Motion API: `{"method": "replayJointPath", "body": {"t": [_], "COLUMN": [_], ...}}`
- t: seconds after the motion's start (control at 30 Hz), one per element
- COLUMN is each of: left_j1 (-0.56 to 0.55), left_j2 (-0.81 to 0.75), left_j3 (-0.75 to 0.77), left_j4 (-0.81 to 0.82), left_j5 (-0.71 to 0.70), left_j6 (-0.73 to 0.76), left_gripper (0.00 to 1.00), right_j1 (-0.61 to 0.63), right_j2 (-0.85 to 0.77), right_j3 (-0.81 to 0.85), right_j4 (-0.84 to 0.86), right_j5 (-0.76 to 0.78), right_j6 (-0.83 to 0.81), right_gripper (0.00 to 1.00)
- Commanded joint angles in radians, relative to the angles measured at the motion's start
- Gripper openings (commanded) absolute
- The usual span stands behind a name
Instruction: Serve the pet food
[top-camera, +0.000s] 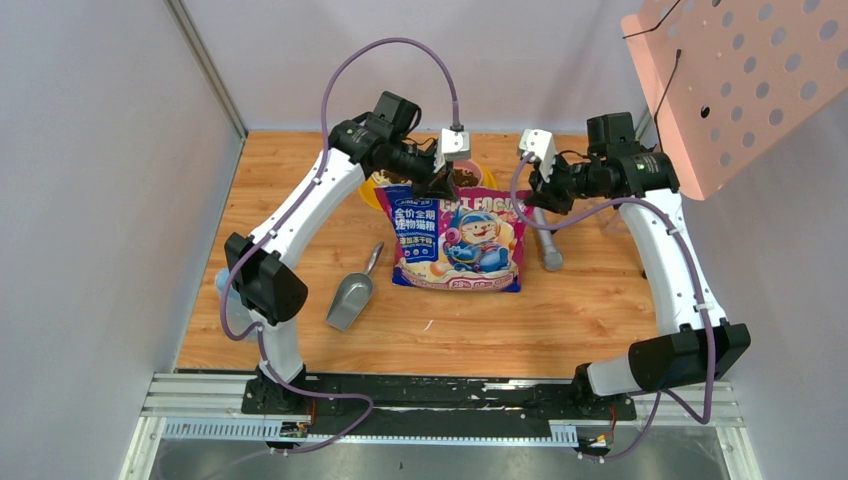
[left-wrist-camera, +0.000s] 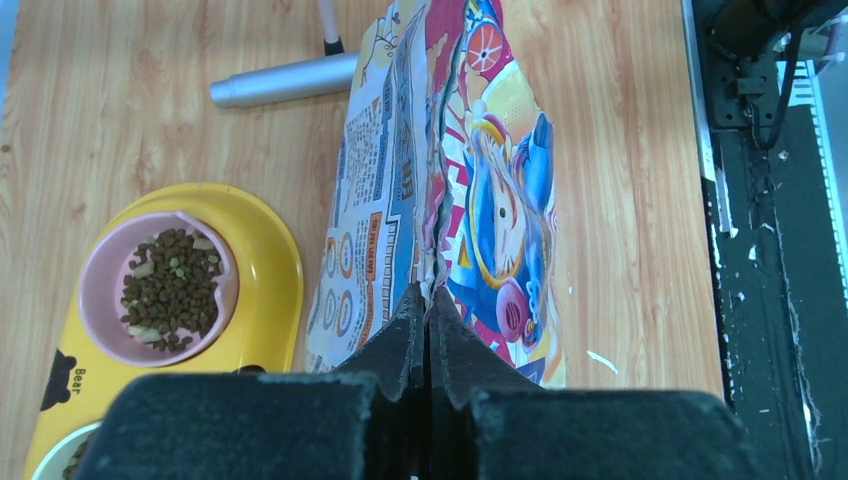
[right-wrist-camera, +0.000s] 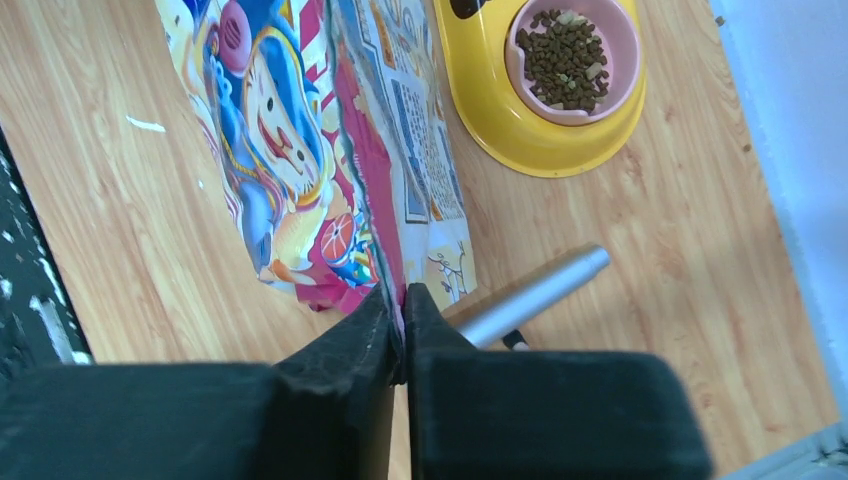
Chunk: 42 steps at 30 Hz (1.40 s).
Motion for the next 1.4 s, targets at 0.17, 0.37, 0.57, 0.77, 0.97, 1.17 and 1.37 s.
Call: {"method": "replayJointPath", "body": {"t": [0.17,0.37,0.57,0.77,0.97,1.17,1.37], "left_j1": [0.041,0.04,0.042,0.054,0.14,0.194,0.203], "left_j2": [-0.064,-0.059,-0.092,-0.251,-0.41,-0.536,-0.593], "left_j3": [0.005,0.008,0.006,-0.019,-0.098,-0.218,-0.298], "left_j4": [0.032,0.039,0.126,0.323,0.386,0.374,0.315], "left_j5": [0.01,0.008,-0.018,-0.348,-0.842,-1.094,-1.049], "left_j6": [-0.001,-0.011,-0.141,-0.361,-0.526,-0.536,-0.535], "left_gripper": [0.0,0.0,0.34,0.88,1.0,1.0,1.0], "right_j1": [-0.077,-0.077,-0.077,-0.076,-0.074,-0.068,-0.057], "right_j2": [-0.014,-0.02,-0.017,-0.074,-0.242,-0.305,-0.266], "right_j3": [0.116,0.114,0.119,0.199,0.041,-0.032,-0.038], "right_j4": [-0.105,-0.093,-0.045,0.123,0.47,0.663,0.642], "right_j5": [-0.003,-0.059,-0.071,-0.007,0.177,0.554,0.674], "right_j6": [-0.059,-0.063,0.046,0.342,0.657,0.85,0.929], "right_gripper": [0.32,0.03,0.3,0.94,1.0,1.0,1.0]}}
